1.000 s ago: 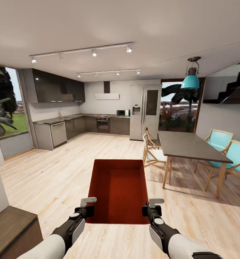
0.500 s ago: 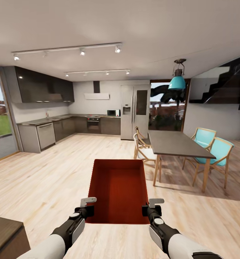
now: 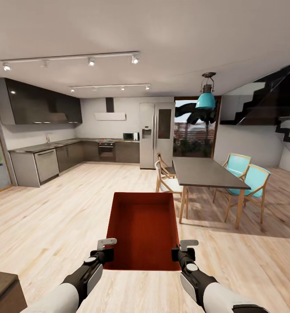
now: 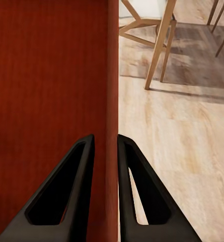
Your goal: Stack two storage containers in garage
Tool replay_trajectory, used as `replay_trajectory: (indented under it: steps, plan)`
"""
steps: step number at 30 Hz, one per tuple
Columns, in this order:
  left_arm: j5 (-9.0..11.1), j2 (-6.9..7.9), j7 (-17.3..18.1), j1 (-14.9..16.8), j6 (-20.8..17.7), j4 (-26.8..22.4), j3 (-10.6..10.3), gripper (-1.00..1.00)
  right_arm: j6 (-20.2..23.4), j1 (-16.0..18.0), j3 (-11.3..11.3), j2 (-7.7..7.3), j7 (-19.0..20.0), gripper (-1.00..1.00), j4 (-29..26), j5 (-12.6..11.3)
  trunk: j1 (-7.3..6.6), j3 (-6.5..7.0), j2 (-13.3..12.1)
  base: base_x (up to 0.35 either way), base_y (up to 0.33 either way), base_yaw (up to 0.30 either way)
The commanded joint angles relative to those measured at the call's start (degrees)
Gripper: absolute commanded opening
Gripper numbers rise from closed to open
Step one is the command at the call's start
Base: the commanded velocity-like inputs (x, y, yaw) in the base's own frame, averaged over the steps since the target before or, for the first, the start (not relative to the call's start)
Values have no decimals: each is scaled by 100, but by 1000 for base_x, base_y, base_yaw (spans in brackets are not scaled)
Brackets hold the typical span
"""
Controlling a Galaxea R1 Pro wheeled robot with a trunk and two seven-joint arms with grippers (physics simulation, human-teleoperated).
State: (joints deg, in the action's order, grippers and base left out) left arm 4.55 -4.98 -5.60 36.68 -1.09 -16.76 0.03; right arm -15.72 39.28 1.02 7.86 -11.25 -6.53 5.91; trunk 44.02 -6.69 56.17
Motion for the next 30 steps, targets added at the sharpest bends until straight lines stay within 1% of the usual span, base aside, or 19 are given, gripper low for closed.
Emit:
replay_trajectory:
  steps: [1,5,7,25,30]
  plan:
    - [-6,24,-179,-3,-14,-2,5,-100,16,10,356,5,-6,-100,-66,89,1,-9,7,0,0,-1]
    - [-6,25,-179,-2,-14,-8,5,-100,14,10,350,5,-3,-100,-68,-99,1,-9,7,0,0,0]
    - [-6,25,-179,-2,-14,-10,5,-100,11,10,349,5,-2,-100,-68,-133,1,-9,7,0,0,0]
    - [-6,25,-179,-3,-14,-11,4,-100,23,10,342,-16,24,-100,-68,-169,1,-9,7,0,0,0]
    - [-6,25,-179,-2,-14,-11,2,-100,2,10,345,5,26,-100,-68,-169,1,-9,7,0,0,0]
